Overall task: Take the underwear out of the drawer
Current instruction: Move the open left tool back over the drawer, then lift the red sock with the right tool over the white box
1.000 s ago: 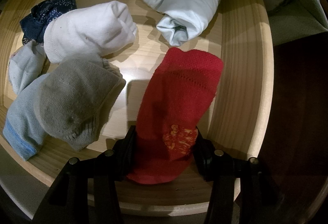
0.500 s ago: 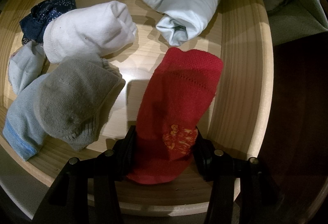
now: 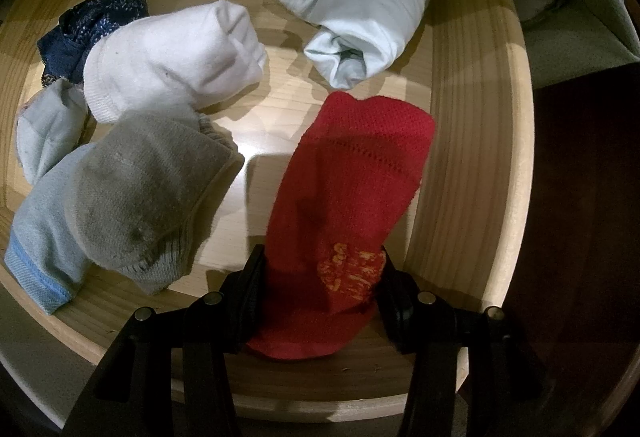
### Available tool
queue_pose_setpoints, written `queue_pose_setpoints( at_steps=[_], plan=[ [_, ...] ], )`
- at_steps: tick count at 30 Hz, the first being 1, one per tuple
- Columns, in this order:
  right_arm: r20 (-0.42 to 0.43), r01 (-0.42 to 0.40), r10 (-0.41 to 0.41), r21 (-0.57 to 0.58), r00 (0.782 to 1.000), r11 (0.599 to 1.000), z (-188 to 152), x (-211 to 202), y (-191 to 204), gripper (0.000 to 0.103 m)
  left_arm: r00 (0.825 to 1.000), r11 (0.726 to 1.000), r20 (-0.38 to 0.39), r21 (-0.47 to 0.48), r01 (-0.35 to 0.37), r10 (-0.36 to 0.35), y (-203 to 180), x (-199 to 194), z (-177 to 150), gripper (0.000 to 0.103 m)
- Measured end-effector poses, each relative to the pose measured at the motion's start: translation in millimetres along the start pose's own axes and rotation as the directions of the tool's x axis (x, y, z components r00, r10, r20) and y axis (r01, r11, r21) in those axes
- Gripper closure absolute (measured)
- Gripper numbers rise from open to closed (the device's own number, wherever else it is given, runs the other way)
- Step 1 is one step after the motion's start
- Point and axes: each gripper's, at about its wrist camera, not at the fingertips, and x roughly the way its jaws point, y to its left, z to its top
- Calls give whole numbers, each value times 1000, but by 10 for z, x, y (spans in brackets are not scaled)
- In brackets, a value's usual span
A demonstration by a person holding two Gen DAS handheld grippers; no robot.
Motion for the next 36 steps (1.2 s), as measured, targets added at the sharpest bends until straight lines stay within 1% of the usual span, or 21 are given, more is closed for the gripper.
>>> queue_pose_setpoints(
  at_steps=[5,7,14,16,18,20,25,27,31,34,36],
  plan=[
    [16,-11,11,6,1000,1000,-6,-16,-7,57,999,1000,-54,-16,8,-9,-135,299,-359,40],
    [25,-17,17,10,1000,1000,-12,-28,-19,57,997,1000,-73,-12,-14,13,-217,425,-501,40],
    [51,-56,55,27,997,998,-25,-82,-68,60,993,999,-110,2,-35,35,-375,706,-875,40],
    [57,-71,69,38,996,997,-18,-94,-99,61,993,1000,-118,-2,-24,23,-393,759,-950,40],
    [65,-86,83,47,994,995,3,-128,-141,62,990,1000,-138,-5,-19,18,-399,814,-1004,40],
    [74,-112,107,64,992,992,38,-186,-208,62,987,1000,-163,-29,3,-8,-380,855,-1027,40],
    [114,-127,119,65,986,990,132,-433,-274,63,988,994,-145,-104,37,-52,-279,839,-1039,40],
    [123,-140,131,65,984,988,166,-533,-297,63,988,992,-145,-124,32,-50,-251,843,-1041,40],
    [139,-153,145,46,980,987,188,-717,-310,63,986,993,-162,-119,19,-38,-258,872,-1041,40],
    [150,-168,161,33,975,985,133,-899,-259,63,986,993,-163,-118,10,-29,-260,877,-1047,40],
    [155,-176,171,23,973,984,78,-986,-291,63,987,992,-161,-130,2,-23,-240,879,-1051,40]
  ],
)
